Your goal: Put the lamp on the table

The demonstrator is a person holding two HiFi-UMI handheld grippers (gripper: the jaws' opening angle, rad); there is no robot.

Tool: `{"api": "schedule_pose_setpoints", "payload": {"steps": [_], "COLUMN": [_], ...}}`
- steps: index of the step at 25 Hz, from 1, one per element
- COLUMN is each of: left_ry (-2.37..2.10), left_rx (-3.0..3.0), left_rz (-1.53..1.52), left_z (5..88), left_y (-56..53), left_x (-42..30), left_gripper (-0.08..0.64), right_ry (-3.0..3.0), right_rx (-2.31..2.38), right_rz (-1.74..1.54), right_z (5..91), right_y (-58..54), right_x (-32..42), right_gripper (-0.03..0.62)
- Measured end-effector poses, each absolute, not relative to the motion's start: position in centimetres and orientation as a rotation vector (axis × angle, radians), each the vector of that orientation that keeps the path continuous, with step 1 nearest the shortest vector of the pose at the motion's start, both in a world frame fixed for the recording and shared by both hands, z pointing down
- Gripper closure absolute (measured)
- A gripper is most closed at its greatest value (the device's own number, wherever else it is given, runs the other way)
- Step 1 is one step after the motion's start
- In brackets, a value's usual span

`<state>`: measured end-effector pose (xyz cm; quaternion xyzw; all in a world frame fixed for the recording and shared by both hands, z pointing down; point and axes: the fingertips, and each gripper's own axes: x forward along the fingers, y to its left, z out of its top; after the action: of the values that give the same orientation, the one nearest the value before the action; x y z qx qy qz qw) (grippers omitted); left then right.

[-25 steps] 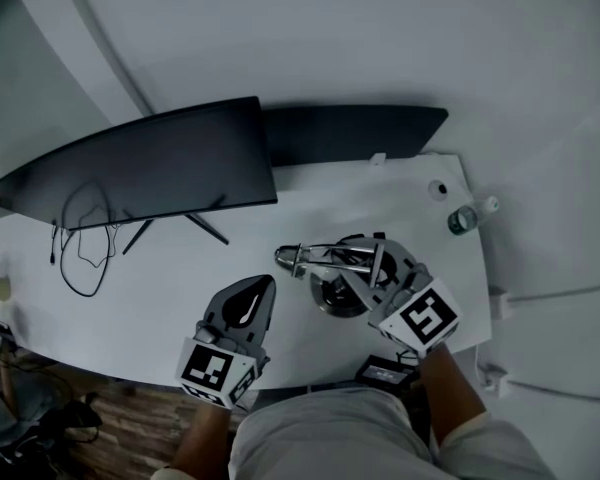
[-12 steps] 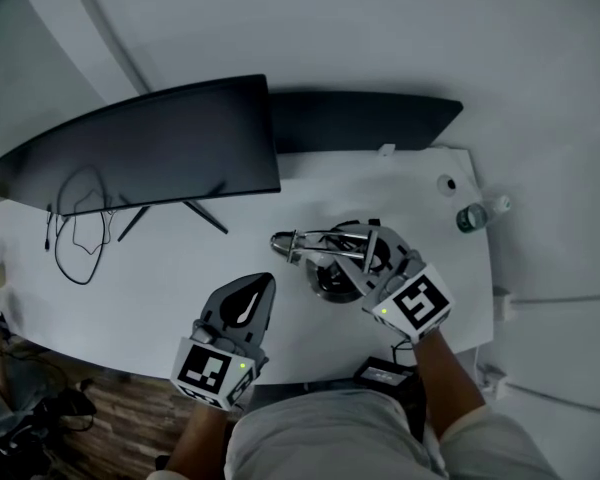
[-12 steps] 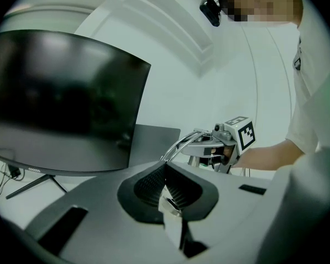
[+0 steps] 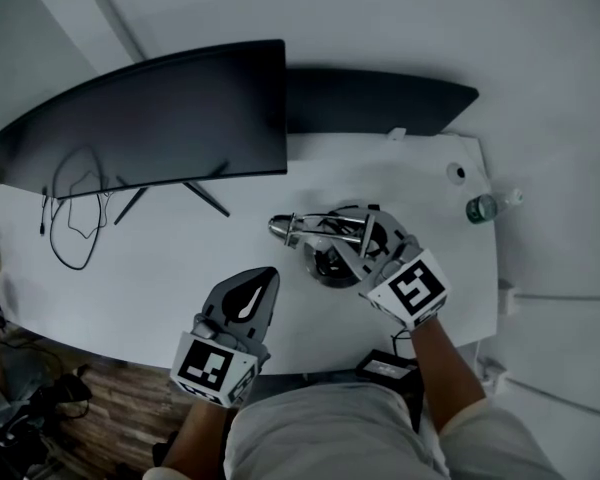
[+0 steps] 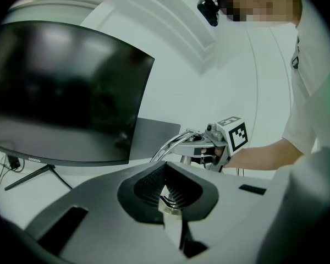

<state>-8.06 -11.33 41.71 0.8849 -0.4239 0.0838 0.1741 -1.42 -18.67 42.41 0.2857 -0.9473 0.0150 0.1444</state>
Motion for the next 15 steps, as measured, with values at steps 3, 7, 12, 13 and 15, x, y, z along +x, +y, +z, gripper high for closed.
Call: {"api": "schedule_pose_setpoints", "payload": {"steps": [3,7,12,13,15], "left_ry": [-1.191,-1.196,-1.195,-1.197,-1.197], "left_rx": [2.506,2.490,2.482,2.479,2.479], "left_rz": [0.247,0.251,0.264,0.263,0.264], "left_z": [42.2,42.4,42.8,42.9,43.0], "left_y": [-11.2,-11.3,-11.5,-11.5,-11.4], "left_x": [-8.2,-8.7,-9.3,-9.4,-9.5], "left_gripper": [0.557,0.557,0.557,0.557,0.557], "right_ry": [-2.725,-2.720,-2.716,-2.717,-2.719], "right_rx": [0.830,0.849,0.853,0.853,0.852], "right_rz": [0.045,0.059,0.055,0.053,0.051], "right_z": [42.8,43.3,43.6,43.6,43.8], "right_y": [-18.9,-19.5,-20.2,-20.3,-20.5], "right_x": [-1.6,-1.8,-2.0,-2.0,-2.1], "right_gripper": [0.535,0.535,0.535,0.535,0.535]}}
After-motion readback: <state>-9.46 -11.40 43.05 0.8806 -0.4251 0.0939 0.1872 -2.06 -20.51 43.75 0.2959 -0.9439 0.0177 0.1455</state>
